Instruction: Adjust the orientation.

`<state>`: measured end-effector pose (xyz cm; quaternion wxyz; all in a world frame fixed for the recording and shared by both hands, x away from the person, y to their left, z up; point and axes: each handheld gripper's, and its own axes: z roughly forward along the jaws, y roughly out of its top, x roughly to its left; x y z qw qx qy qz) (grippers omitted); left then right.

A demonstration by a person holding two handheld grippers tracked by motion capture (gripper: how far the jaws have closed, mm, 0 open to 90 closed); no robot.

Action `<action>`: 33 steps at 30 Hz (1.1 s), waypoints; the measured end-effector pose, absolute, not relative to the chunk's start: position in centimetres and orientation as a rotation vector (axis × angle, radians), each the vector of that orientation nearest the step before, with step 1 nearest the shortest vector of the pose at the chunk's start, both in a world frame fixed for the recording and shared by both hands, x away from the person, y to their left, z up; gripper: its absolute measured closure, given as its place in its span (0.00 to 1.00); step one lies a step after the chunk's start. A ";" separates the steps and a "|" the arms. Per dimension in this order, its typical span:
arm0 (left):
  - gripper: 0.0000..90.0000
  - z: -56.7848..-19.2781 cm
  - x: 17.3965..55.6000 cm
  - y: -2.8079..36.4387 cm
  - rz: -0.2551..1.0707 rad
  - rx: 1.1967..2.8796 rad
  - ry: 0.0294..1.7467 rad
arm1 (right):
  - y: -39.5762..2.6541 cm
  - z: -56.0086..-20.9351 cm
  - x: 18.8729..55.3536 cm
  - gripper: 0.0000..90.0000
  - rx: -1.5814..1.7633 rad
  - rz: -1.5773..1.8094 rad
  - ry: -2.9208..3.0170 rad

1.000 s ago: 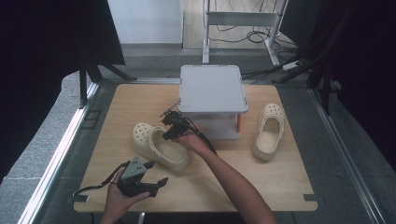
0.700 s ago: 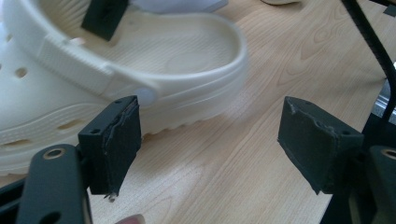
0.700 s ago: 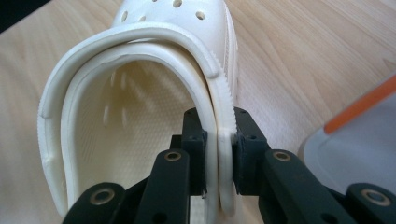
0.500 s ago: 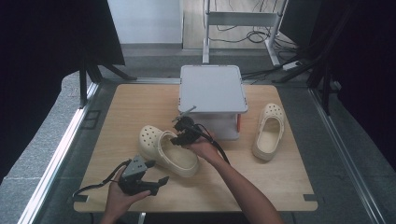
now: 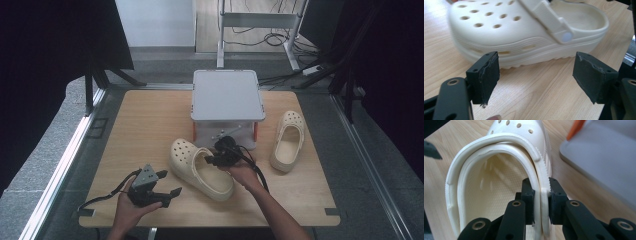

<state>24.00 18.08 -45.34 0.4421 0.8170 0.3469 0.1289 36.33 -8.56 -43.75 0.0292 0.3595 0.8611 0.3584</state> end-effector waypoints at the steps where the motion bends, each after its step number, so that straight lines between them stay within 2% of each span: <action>1: 0.24 -45.3 24.0 18.1 0.320 2.028 0.861 | -9.1 -43.8 36.1 0.87 1.121 1.110 2.646; 12: 0.24 -45.4 24.1 18.0 0.313 2.024 0.862 | -13.3 -45.1 33.2 0.87 1.241 1.175 2.548; 22: 0.24 -45.5 24.2 17.9 0.309 2.029 0.862 | -14.2 -46.9 31.8 0.87 1.322 1.189 2.516; 33: 0.25 -45.6 24.3 17.8 0.313 2.038 0.860 | -14.2 -47.4 31.0 0.83 1.319 1.214 2.458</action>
